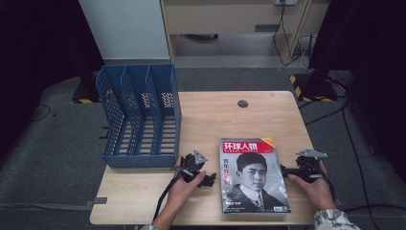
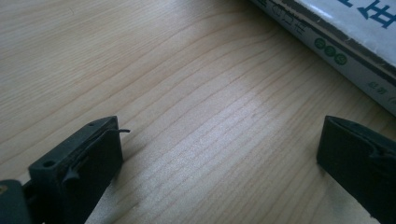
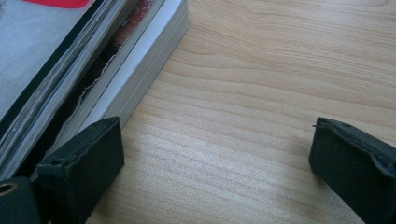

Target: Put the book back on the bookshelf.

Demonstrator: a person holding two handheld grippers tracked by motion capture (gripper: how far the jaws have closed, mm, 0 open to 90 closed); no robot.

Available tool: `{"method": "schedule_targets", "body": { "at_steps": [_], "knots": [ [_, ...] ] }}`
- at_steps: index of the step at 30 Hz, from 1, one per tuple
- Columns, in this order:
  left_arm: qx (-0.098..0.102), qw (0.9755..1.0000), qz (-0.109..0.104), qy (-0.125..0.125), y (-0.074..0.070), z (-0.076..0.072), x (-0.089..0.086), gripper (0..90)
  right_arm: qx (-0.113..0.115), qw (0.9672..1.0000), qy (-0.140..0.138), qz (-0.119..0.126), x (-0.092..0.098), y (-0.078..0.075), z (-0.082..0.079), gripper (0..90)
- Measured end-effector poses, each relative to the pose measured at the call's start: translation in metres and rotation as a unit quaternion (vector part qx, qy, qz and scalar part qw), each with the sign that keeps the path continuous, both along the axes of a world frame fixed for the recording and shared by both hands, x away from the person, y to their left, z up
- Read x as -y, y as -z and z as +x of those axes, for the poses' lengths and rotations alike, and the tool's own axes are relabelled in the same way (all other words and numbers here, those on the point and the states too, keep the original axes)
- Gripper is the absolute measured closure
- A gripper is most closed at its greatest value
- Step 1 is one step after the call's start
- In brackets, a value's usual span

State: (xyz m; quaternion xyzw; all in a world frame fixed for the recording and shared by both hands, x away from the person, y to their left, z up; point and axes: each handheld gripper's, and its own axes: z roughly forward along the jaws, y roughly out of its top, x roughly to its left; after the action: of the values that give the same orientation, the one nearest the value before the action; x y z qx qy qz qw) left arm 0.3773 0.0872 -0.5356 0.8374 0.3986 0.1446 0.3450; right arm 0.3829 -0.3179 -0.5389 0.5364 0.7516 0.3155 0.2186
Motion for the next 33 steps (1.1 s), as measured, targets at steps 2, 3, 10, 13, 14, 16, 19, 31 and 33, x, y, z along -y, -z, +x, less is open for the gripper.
{"method": "schedule_targets", "body": {
  "at_steps": [2,3,10,13,14,16,19,31,33],
  "knots": [
    [-0.006,0.9999,-0.008,-0.003,-0.003,0.000,-0.002,2.7,0.000,1.0000,0.002,0.000,0.000,0.000,0.000,3.6],
    [-0.008,0.9998,-0.015,-0.003,-0.004,0.000,-0.002,5.5,0.000,1.0000,0.003,0.000,0.000,0.000,0.000,3.7],
    [0.006,0.9983,-0.058,-0.007,-0.017,-0.002,-0.002,7.6,0.012,0.9998,0.009,0.012,0.003,-0.013,-0.003,16.8],
    [0.004,0.9946,-0.103,-0.006,-0.024,-0.005,-0.002,8.4,0.035,0.9990,0.008,0.026,0.003,-0.026,-0.009,24.2],
    [0.002,0.9936,-0.113,0.001,-0.025,-0.007,-0.002,8.3,0.046,0.9985,0.005,0.031,0.002,-0.030,-0.011,26.4],
    [0.000,0.9932,-0.116,0.012,-0.026,-0.009,0.000,9.0,0.054,0.9977,0.001,0.040,0.001,-0.034,-0.013,28.7],
    [-0.001,0.9917,-0.125,0.030,-0.029,-0.016,0.009,15.8,0.083,0.9933,-0.026,0.076,-0.007,-0.044,-0.017,38.4],
    [-0.027,0.9900,-0.125,0.060,-0.020,-0.022,0.026,25.8,0.050,0.9901,-0.100,0.085,-0.034,-0.039,-0.017,35.7],
    [-0.038,0.9884,-0.131,0.067,-0.018,-0.022,0.028,23.7,0.044,0.9900,-0.103,0.086,-0.036,-0.037,-0.017,34.8]
  ]
}}
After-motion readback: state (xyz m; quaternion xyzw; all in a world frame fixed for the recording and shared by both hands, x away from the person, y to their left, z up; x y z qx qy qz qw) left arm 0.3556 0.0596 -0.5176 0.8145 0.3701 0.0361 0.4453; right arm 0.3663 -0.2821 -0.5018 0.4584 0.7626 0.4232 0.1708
